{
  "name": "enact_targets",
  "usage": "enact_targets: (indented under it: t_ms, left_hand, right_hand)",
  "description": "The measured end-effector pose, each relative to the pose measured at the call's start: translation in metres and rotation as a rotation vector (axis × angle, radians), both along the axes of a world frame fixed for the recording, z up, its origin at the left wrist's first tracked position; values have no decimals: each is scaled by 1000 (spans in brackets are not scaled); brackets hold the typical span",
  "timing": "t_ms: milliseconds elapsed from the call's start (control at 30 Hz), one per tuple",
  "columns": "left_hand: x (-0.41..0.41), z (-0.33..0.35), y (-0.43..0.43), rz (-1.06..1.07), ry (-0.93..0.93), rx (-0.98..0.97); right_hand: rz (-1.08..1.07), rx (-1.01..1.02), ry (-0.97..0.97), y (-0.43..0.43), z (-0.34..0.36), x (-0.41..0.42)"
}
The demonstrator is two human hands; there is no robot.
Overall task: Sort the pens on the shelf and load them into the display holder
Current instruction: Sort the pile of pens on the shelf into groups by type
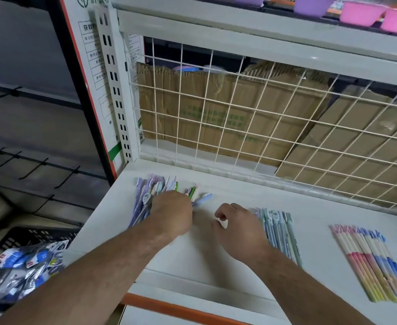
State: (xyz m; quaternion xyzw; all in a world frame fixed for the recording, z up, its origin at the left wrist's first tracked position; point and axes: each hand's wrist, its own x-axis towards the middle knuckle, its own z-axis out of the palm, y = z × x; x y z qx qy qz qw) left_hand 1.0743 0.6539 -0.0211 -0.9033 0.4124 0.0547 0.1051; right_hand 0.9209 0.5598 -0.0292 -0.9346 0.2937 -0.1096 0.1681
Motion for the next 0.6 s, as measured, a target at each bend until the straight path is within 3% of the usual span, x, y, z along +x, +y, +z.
enact_targets:
  t_ms: [200, 400, 500, 600]
  left_hand:
    - [-18, 2, -11, -96, -9, 146]
    - [-21, 6, -12, -94, 55, 118]
    - [-23, 13, -16, 77, 333, -212]
    - [-27, 15, -26, 331, 845, -592]
  right_hand:
    - [9, 22, 10, -4, 0, -5]
    - [-10, 33, 8, -8, 1, -17]
    - [-43, 140, -1, -11, 7, -23]
    - [-110, 332, -82, -12, 14, -28]
